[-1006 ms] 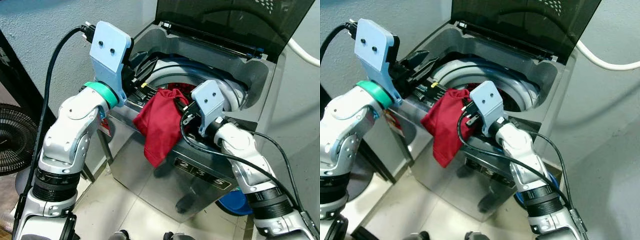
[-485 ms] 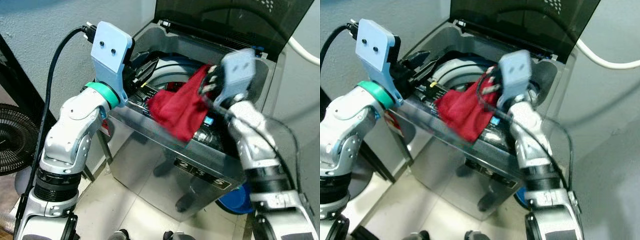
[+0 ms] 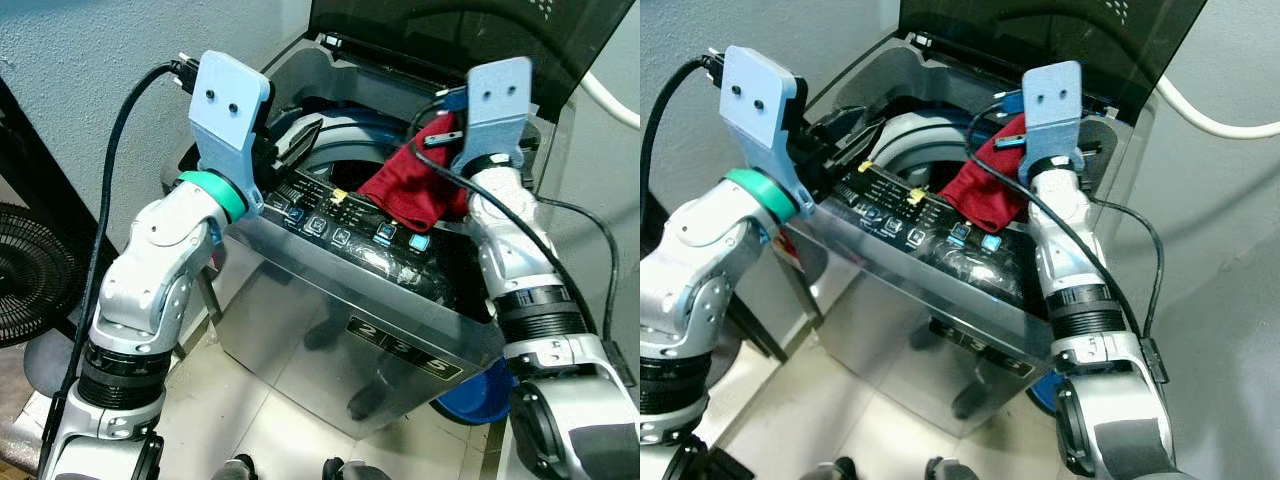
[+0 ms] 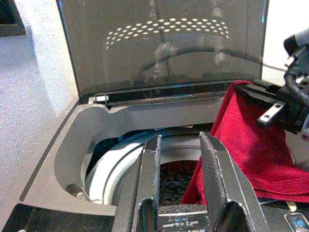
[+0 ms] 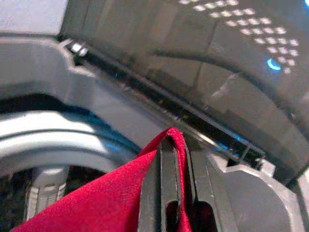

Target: Clothes washing

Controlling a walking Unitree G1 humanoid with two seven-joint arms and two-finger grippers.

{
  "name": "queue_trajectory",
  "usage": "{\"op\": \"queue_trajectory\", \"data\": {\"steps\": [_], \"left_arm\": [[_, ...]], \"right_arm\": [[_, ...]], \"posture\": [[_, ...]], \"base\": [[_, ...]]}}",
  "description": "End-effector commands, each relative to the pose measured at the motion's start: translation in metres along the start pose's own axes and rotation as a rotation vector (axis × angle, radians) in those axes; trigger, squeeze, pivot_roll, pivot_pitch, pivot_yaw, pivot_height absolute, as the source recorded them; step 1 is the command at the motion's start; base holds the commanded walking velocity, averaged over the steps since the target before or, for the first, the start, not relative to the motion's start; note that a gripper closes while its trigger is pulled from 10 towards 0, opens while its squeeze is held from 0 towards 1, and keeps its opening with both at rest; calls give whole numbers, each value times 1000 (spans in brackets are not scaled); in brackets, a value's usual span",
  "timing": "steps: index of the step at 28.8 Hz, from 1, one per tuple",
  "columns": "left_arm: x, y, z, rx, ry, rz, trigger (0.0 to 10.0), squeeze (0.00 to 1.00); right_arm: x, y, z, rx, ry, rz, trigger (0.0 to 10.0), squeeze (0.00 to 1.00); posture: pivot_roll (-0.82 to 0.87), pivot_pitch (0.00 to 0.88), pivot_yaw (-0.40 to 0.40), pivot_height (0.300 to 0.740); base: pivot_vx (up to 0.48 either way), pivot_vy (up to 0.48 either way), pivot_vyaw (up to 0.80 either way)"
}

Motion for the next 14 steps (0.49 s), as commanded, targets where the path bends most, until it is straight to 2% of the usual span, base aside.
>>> {"op": "queue_trajectory", "data": {"steps": [1, 3, 4, 5, 7, 10, 12, 13, 14], "left_arm": [[4, -8, -1, -17, -17, -15, 10000, 0], [5, -9, -2, -17, -19, -14, 10000, 0], [5, -9, -2, -17, -19, -18, 10000, 0], [6, -8, -2, -17, -19, -24, 10000, 0], [6, -8, -2, -17, -19, -24, 10000, 0], [7, 1, 0, -4, -13, -43, 10000, 0], [7, 1, 0, -4, -13, -43, 10000, 0], [7, 5, 1, 4, -11, -49, 10000, 0], [7, 5, 1, 4, -11, -49, 10000, 0]], "right_arm": [[-6, 6, 5, 55, 13, 29, 10000, 0], [-7, 9, 6, 91, 17, 23, 10000, 0], [-7, 11, 7, 114, 16, 16, 10000, 1000], [-7, 12, 6, 126, 11, -12, 10000, 1000], [-7, 12, 6, 126, 11, -12, 10000, 1000], [0, 13, 6, 133, -20, -64, 10000, 1000], [0, 13, 6, 133, -20, -64, 10000, 1000], [3, 14, 6, 136, -37, -88, 10000, 0], [3, 14, 6, 136, -37, -88, 10000, 0]], "posture": [[48, 128, -51, 740], [50, 132, -53, 740], [56, 132, -54, 740], [58, 135, -51, 740], [58, 135, -51, 740], [58, 138, -47, 740], [58, 138, -47, 740], [54, 140, -49, 740], [54, 140, -49, 740]], "base": [[0, 0, 0], [0, 0, 0], [0, 0, 0], [0, 0, 0], [0, 0, 0], [0, 0, 0], [0, 0, 0], [0, 0, 0], [0, 0, 0]]}}
Point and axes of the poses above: a point about 5 cm out from each wrist's last joint towards the gripper, its own z axis pointing back from the gripper into the wrist, its own x axis along the axis of the wrist's last joint, y = z × x, the point moved 3 cm from there along -z, pointing out of the wrist towards the gripper, and after that the axes turned 9 degrees about -z, right-handed, at the moved point
